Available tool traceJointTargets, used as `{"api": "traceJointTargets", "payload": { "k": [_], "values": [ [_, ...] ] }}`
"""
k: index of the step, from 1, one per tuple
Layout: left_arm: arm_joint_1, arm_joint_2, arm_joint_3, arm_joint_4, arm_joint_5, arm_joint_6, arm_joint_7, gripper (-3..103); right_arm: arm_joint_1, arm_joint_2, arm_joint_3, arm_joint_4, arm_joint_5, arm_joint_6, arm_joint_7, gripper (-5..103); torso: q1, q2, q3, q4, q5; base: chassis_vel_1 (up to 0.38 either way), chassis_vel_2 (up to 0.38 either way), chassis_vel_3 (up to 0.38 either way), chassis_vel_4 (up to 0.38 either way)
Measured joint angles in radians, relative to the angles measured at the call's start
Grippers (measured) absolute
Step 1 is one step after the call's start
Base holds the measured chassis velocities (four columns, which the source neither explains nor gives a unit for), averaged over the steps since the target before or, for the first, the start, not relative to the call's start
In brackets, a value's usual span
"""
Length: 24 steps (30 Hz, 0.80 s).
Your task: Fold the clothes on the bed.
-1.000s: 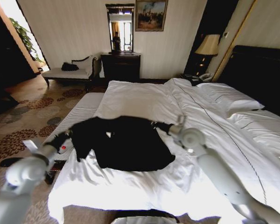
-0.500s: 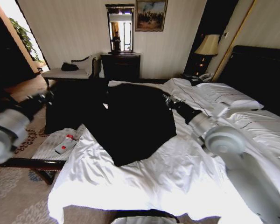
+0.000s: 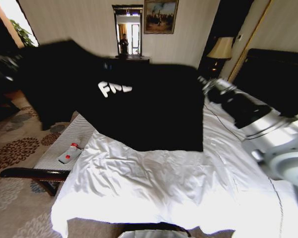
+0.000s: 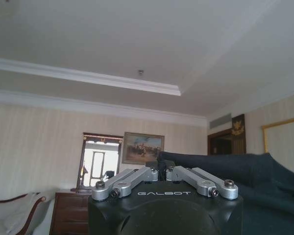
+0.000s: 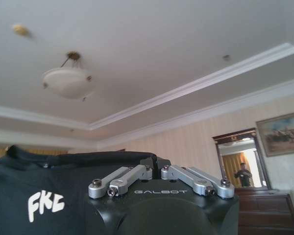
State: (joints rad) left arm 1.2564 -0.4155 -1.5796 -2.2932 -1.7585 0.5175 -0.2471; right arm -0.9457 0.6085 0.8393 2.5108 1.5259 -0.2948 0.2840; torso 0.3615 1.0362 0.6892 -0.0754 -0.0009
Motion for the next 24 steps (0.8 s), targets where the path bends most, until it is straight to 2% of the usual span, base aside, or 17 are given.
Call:
{"api": "traceJointTargets", "payload": {
  "k": [1,4,5,6,8,9,12,13,17,18,20,24],
  "values": [
    [0.003,0.029,-0.027,0.0,-0.025,0.012,-0.005,2,-0.029,0.033,0.007,-0.002,-0.001,0.0,0.01,3,0.0,0.0,0.0,0.0001,0.0011,0.0,0.0,0.0,0.0],
    [0.003,0.101,-0.048,0.002,-0.052,0.031,-0.008,2,-0.098,0.09,0.029,-0.005,-0.012,-0.006,0.018,3,0.0,0.0,0.0,-0.0005,0.0006,0.0,0.0,0.0,0.0],
    [0.003,0.101,-0.048,0.002,-0.052,0.031,-0.008,2,-0.098,0.09,0.029,-0.005,-0.012,-0.006,0.018,3,0.0,0.0,0.0,-0.0005,0.0006,0.0,0.0,0.0,0.0],
    [0.003,0.129,-0.049,0.003,-0.059,0.041,-0.01,2,-0.125,0.106,0.039,-0.006,-0.024,-0.012,0.019,3,0.0,0.0,0.0,-0.0004,0.0006,0.0,0.0,0.0,0.0],
    [0.005,0.185,-0.039,0.003,-0.064,0.059,-0.012,2,-0.189,0.132,0.055,-0.008,-0.045,-0.017,0.022,3,0.0,0.0,0.0,-0.0002,0.0002,0.0,0.0,0.0,0.0],
    [0.005,0.185,-0.039,0.003,-0.064,0.059,-0.012,2,-0.189,0.132,0.055,-0.008,-0.045,-0.017,0.022,3,0.0,0.0,0.0,-0.0002,0.0002,0.0,0.0,0.0,0.0],
    [-0.004,0.241,0.01,0.002,-0.061,0.06,-0.014,2,-0.248,0.18,0.045,-0.009,-0.057,-0.026,0.055,3,0.0,0.0,0.0,-0.0005,0.0006,0.0,0.0,0.0,0.0],
    [-0.004,0.241,0.01,0.002,-0.061,0.06,-0.014,2,-0.248,0.18,0.045,-0.009,-0.057,-0.026,0.055,3,0.0,0.0,0.0,-0.0005,0.0006,0.0,0.0,0.0,0.0],
    [-0.014,0.25,0.146,-0.01,0.024,0.035,-0.011,2,-0.227,0.242,-0.083,-0.01,-0.13,-0.034,0.077,3,0.0,0.0,0.0,-0.0003,0.0002,0.0,0.0,0.0,0.0],
    [-0.014,0.25,0.146,-0.01,0.024,0.035,-0.011,2,-0.227,0.242,-0.083,-0.01,-0.13,-0.034,0.077,3,0.0,0.0,0.0,-0.0003,0.0002,0.0,0.0,0.0,0.0],
    [-0.004,0.239,0.185,0.001,0.074,0.022,0.001,2,-0.185,0.245,-0.132,-0.019,-0.157,-0.036,0.068,3,0.0,0.0,0.0,0.0002,-0.0003,0.0,0.0,0.0,0.0],
    [0.005,0.233,0.223,0.059,0.129,0.003,0.03,2,-0.129,0.22,-0.171,-0.113,-0.189,-0.037,0.027,3,0.0,0.0,0.0,0.0002,0.0,0.0,0.0,0.0,0.0]
  ]
}}
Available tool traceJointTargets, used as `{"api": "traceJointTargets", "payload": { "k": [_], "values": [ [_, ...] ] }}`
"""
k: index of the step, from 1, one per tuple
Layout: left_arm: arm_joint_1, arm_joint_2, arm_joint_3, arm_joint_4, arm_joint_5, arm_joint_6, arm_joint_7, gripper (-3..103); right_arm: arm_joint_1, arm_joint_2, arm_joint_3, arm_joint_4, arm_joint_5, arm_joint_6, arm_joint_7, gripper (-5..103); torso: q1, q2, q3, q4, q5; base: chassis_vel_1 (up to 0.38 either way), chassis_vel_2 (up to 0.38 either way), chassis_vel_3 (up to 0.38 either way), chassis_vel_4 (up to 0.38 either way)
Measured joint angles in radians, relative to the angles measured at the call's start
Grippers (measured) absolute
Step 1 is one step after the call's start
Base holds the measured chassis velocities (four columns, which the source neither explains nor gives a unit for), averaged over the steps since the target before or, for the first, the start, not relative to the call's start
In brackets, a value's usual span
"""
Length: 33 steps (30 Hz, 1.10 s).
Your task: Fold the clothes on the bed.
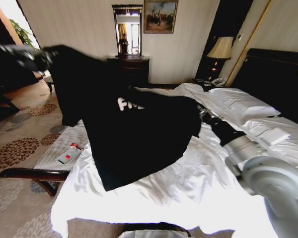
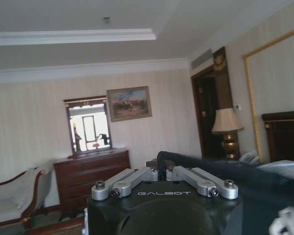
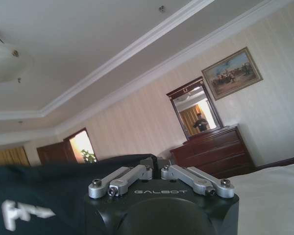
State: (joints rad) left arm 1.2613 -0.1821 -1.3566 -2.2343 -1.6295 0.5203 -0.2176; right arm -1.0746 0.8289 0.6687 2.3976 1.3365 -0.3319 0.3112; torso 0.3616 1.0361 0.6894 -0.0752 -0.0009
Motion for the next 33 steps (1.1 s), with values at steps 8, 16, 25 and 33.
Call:
{"api": "traceJointTargets", "payload": {
  "k": [8,16,25,33],
  "values": [
    [0.003,0.027,0.007,0.102,0.02,-0.035,0.031,2,0.131,-0.047,-0.061,-0.106,-0.031,0.016,-0.057,3,0.0,0.0,0.0,0.0,-0.0001,0.0,0.0,0.0,0.0],
    [-0.002,0.012,-0.063,-0.014,-0.044,-0.019,0.02,2,0.044,-0.042,0.017,0.044,-0.007,0.019,-0.044,3,0.0,0.0,0.0,-0.0008,0.0006,0.0,0.0,0.0,0.0],
    [0.0,-0.013,-0.21,-0.128,-0.178,0.015,-0.03,2,-0.136,-0.008,0.184,0.102,-0.018,0.022,-0.019,3,0.0,0.0,0.0,-0.0005,0.0006,0.0,0.0,0.0,0.0],
    [-0.03,0.067,-0.332,-0.129,-0.313,0.049,-0.064,2,-0.143,-0.041,0.284,0.102,0.014,0.015,0.002,3,0.0,0.0,0.0,0.0,0.0003,0.0,0.0,0.0,0.0]
  ]
}}
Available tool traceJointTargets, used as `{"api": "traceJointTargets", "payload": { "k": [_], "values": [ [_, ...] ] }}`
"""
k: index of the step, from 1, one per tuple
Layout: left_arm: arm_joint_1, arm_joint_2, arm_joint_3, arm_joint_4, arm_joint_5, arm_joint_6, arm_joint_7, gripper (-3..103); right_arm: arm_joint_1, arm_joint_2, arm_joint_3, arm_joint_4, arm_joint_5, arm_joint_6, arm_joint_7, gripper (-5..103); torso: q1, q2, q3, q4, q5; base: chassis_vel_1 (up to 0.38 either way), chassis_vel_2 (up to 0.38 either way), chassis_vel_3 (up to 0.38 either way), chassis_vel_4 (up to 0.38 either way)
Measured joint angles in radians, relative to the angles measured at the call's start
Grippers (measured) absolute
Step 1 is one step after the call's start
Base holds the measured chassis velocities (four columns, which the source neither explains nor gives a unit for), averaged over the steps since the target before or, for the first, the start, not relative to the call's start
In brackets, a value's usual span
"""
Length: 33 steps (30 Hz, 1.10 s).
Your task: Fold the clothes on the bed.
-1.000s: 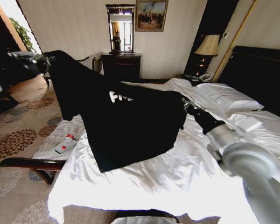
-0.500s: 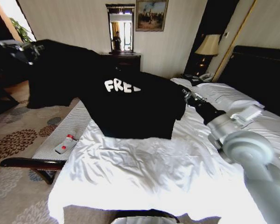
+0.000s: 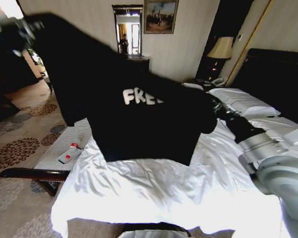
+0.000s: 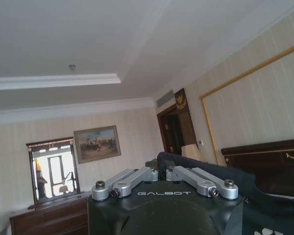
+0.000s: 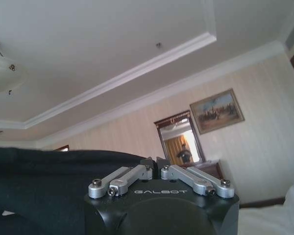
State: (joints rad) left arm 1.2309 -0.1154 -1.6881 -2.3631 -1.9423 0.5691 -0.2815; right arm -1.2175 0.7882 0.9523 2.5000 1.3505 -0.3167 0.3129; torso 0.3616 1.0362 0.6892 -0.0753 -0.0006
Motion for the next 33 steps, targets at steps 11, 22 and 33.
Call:
{"api": "traceJointTargets", "payload": {
  "k": [11,22,33],
  "values": [
    [0.074,0.011,0.184,0.001,0.126,0.033,0.013,2,0.019,0.043,-0.231,0.001,-0.057,-0.115,0.1,3,0.0,0.0,0.0,-0.0008,0.0002,0.0,0.0,0.0,0.0],
    [-0.226,-0.19,1.083,0.371,0.688,-0.005,0.247,2,0.265,0.134,-0.716,-0.482,-0.124,-0.202,0.184,3,0.0,0.0,0.001,0.0007,-0.0008,0.0,0.0,0.0,0.0],
    [-0.655,-0.553,1.598,0.791,0.899,-0.052,0.207,2,0.546,0.303,-0.919,-0.993,-0.32,-0.116,0.065,7,0.001,-0.001,0.001,-0.0001,0.0004,0.0,0.0,0.0,0.0]
  ]
}}
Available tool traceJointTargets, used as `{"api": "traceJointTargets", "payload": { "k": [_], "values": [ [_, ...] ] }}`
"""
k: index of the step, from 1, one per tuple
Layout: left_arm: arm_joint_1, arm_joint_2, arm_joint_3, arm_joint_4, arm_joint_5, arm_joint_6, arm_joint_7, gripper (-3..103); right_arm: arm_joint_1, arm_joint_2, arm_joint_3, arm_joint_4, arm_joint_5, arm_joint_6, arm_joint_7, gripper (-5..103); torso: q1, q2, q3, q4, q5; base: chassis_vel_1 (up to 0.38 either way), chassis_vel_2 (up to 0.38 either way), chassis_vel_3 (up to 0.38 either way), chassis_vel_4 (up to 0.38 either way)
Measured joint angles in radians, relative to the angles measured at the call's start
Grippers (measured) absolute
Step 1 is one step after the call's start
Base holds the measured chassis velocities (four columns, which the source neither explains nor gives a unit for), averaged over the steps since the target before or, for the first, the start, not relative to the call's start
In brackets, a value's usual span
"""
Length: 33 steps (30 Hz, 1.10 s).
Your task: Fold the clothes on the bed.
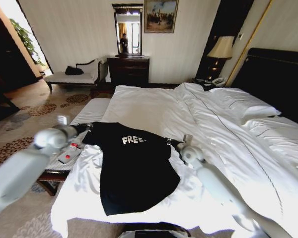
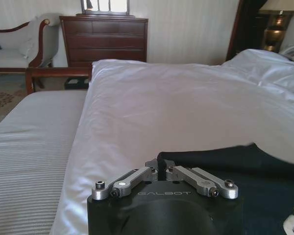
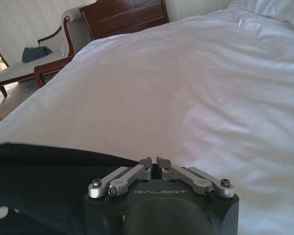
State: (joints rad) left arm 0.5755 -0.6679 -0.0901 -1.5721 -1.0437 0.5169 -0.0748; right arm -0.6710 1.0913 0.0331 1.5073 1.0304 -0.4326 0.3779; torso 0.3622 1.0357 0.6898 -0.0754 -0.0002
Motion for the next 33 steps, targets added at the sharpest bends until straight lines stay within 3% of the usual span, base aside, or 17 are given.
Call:
{"api": "traceJointTargets", "payload": {
  "k": [2,5,6,9,13,19,25,27,29,30,31,33],
  "values": [
    [-0.031,-0.06,0.029,0.072,0.043,-0.03,0.0,2,0.032,0.053,-0.01,-0.073,-0.031,0.028,-0.036,2,0.0,0.0,0.0,0.0001,-0.0003,0.0,0.0,0.0,0.0],
    [-0.07,-0.143,0.048,0.161,0.079,-0.068,-0.004,2,0.066,0.111,-0.011,-0.152,-0.082,0.067,-0.081,2,-0.001,0.0,0.0,0.0004,-0.0002,0.0,0.0,0.0,0.0],
    [-0.07,-0.143,0.048,0.161,0.079,-0.068,-0.004,2,0.066,0.111,-0.011,-0.152,-0.082,0.067,-0.081,2,-0.001,0.0,0.0,0.0004,-0.0002,0.0,0.0,0.0,0.0],
    [-0.112,-0.246,0.06,0.282,0.118,-0.104,-0.009,2,0.096,0.155,-0.006,-0.245,-0.155,0.12,-0.122,2,0.0,0.0,0.0,-0.0006,-0.0004,0.0,0.0,0.0,0.0],
    [-0.134,-0.323,0.067,0.381,0.163,-0.137,-0.005,2,0.107,0.189,-0.004,-0.336,-0.248,0.165,-0.146,2,0.0,0.0,0.0,-0.0004,-0.0002,0.0,0.0,0.0,0.0],
    [-0.157,-0.4,0.063,0.484,0.211,-0.171,0.003,2,0.105,0.215,0.03,-0.404,-0.284,0.197,-0.139,-1,0.0,0.0,0.0,0.0,-0.0003,0.0,0.0,0.0,0.0],
    [-0.157,-0.419,0.042,0.511,0.218,-0.186,0.004,1,0.091,0.208,0.08,-0.378,-0.279,0.253,-0.143,19,0.0,0.0,0.0,-0.0009,-0.0002,0.0,0.0,0.0,0.0],
    [-0.136,-0.418,0.026,0.498,0.212,-0.19,-0.003,11,0.083,0.207,0.11,-0.343,-0.277,0.298,-0.157,30,0.0,0.0,0.0,-0.0001,-0.0006,0.0,0.0,0.0,0.0],
    [-0.129,-0.415,0.021,0.49,0.208,-0.19,-0.006,17,0.08,0.206,0.117,-0.332,-0.278,0.312,-0.161,30,-0.001,0.0,0.0,0.0,-0.0006,0.0,0.0,0.0,0.0],
    [-0.12,-0.41,0.015,0.481,0.204,-0.191,-0.01,17,0.075,0.206,0.127,-0.317,-0.281,0.33,-0.166,35,-0.001,0.0,-0.001,0.0,-0.0005,0.0,0.0,0.0,0.0],
    [-0.103,-0.399,0.003,0.463,0.196,-0.192,-0.021,28,0.064,0.203,0.141,-0.283,-0.284,0.351,-0.172,41,-0.001,0.0,0.0,0.0002,-0.0005,0.0,0.0,0.0,0.0],
    [-0.092,-0.393,-0.009,0.452,0.191,-0.192,-0.028,28,0.052,0.198,0.146,-0.254,-0.282,0.358,-0.176,46,-0.001,0.0,-0.001,0.0001,-0.0006,0.0,0.0,0.0,0.0]
  ]
}}
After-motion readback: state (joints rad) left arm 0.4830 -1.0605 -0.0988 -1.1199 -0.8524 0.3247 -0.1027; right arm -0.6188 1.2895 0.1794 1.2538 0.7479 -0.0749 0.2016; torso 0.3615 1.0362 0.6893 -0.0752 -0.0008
